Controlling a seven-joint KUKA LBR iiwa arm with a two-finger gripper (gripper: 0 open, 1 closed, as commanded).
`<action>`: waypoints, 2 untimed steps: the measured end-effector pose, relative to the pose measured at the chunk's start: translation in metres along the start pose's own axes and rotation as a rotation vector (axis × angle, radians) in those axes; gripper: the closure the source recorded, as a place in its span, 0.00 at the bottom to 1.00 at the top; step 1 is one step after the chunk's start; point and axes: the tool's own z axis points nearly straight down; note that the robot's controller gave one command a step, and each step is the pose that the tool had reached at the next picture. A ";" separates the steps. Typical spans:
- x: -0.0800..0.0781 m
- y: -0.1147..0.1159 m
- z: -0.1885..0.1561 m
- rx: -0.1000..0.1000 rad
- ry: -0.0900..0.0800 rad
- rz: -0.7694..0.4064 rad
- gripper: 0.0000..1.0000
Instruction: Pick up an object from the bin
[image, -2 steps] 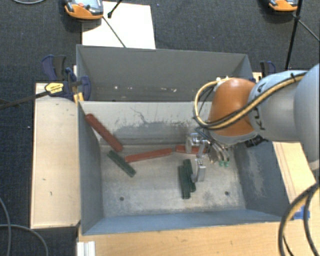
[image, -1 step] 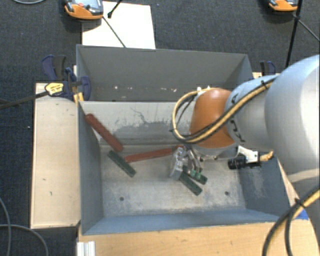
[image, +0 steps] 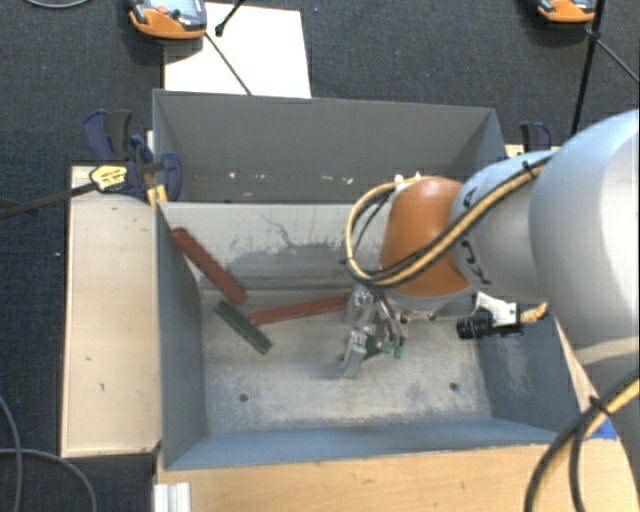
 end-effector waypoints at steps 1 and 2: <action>0.000 0.001 -0.001 -0.001 0.000 -0.002 1.00; 0.000 0.000 0.000 0.000 0.001 -0.002 0.00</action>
Offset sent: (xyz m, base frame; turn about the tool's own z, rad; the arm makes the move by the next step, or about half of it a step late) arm 0.0000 0.0000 0.0000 0.0000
